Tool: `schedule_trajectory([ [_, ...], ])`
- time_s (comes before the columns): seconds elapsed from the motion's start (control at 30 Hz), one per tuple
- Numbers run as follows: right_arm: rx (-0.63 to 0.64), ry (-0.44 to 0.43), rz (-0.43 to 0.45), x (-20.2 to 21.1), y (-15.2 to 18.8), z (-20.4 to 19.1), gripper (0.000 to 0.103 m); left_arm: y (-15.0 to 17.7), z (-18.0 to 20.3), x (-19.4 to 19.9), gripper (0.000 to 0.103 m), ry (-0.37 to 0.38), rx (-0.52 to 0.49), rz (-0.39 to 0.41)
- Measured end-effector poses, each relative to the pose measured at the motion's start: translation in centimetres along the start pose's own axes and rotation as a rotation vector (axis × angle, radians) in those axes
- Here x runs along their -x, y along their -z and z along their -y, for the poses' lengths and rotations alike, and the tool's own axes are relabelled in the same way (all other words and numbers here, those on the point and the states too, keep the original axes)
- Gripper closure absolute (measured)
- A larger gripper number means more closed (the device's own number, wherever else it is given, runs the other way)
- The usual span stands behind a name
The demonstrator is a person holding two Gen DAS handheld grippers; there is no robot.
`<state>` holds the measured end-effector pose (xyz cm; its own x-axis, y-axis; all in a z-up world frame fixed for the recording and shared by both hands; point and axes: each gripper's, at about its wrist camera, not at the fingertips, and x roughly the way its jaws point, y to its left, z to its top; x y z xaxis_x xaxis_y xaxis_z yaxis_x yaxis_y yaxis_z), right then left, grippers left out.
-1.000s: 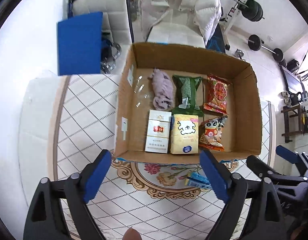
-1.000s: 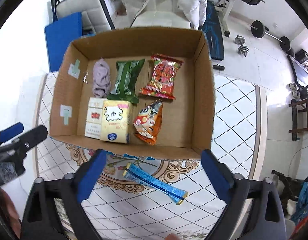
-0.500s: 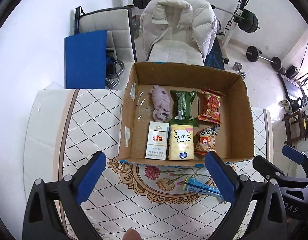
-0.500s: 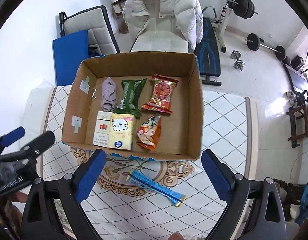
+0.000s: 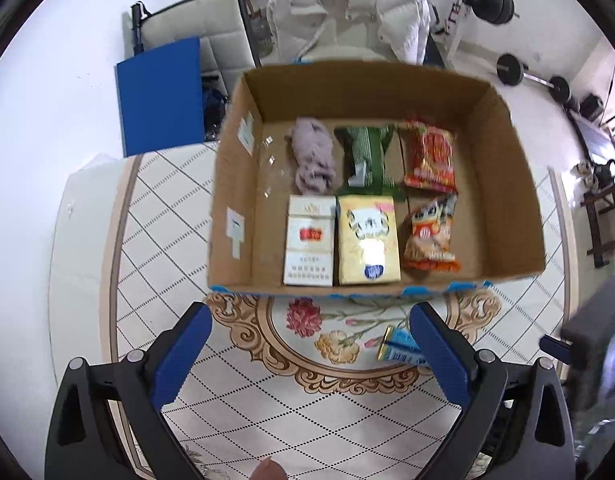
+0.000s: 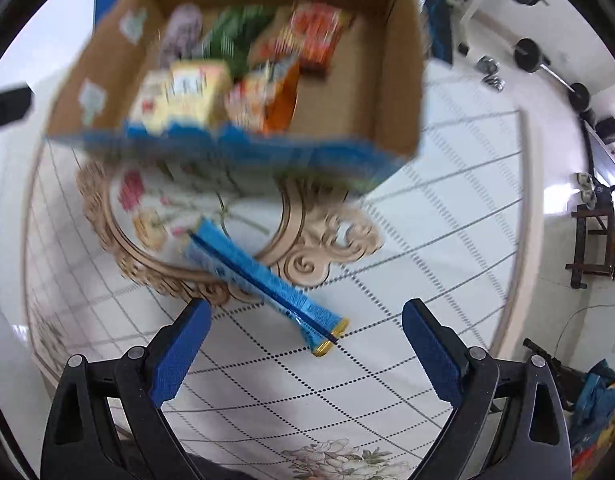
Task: Organize soft objects
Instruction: 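Grasp the blue stick snack with the right tool and stand it in the box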
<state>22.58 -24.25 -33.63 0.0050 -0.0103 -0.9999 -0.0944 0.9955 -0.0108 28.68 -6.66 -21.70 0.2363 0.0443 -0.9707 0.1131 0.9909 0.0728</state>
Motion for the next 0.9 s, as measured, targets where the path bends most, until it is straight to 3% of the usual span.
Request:
schedule_trajectory([
  [0.33,0.149,0.071,-0.101,-7.8,-0.2,-3.8,0.011,1.9,0.9,-3.9,0.001,-0.068,-0.048,-0.065],
  [0.47,0.157,0.068,-0.12,-8.8,-0.3,-4.3,0.038,2.0,0.6,-4.4,0.001,-0.07,-0.04,-0.074],
  [0.6,0.147,0.05,-0.139,-8.5,0.3,-4.6,0.073,1.8,0.4,-4.0,0.002,-0.066,-0.034,-0.062],
  [0.67,0.111,0.036,-0.16,-8.6,1.0,-4.3,0.083,1.7,0.3,-3.9,0.002,-0.06,-0.03,-0.059],
  [0.77,0.036,-0.003,-0.173,-8.5,2.3,-3.5,0.087,1.6,0.2,-3.6,0.001,-0.051,-0.024,-0.05],
  [0.9,-0.089,-0.121,-0.184,-7.2,4.5,-1.6,0.088,1.7,0.2,-2.7,0.001,-0.03,-0.015,-0.039],
])
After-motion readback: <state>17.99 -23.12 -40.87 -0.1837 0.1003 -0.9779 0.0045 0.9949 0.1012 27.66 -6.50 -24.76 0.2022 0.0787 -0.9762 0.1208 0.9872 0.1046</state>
